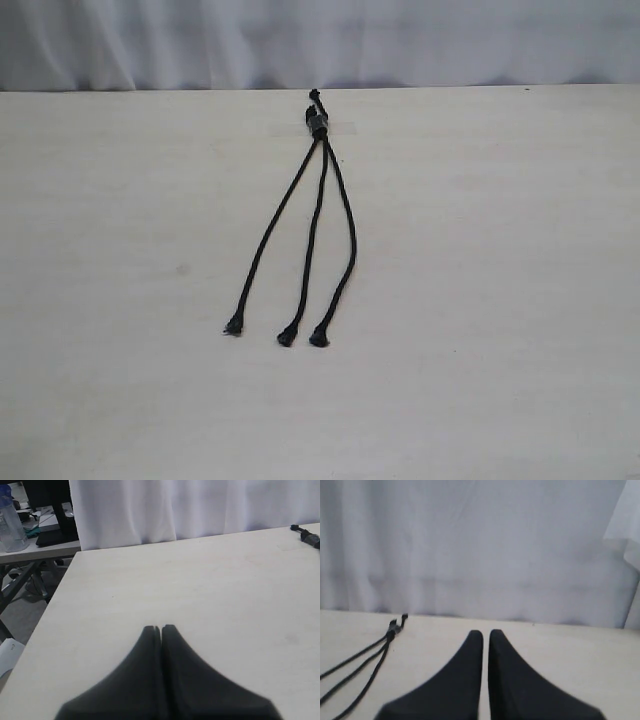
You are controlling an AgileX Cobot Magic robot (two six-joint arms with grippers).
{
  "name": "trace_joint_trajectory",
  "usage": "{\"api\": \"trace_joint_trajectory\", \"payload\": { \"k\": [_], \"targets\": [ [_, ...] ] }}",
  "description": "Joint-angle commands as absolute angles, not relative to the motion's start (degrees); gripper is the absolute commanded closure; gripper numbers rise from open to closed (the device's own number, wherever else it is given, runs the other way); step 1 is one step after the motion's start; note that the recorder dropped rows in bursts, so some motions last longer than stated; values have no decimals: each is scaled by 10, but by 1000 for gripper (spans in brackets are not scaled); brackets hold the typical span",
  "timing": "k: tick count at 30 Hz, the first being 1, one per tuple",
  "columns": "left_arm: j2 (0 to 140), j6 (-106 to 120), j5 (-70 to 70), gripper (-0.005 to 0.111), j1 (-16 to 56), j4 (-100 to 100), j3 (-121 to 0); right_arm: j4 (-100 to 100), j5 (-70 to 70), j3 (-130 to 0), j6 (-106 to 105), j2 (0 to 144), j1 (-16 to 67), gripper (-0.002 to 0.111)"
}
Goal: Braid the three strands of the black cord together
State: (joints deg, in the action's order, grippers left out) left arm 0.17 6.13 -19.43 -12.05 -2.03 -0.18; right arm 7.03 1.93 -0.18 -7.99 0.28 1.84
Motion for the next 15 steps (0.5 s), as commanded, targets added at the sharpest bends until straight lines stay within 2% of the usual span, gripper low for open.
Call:
{"api": "trace_joint_trajectory", "payload": {
  "k": [1, 10, 15],
  "targets": [
    [0, 62, -166, 107, -122, -28, 0, 68, -79, 0, -83, 0, 15, 104],
    [0, 60, 23, 107, -122, -38, 0, 68, -113, 0, -83, 0, 15, 104],
    [0, 56, 83, 107, -122, -41, 0, 172, -125, 0, -81, 9, 15, 104]
  ]
}}
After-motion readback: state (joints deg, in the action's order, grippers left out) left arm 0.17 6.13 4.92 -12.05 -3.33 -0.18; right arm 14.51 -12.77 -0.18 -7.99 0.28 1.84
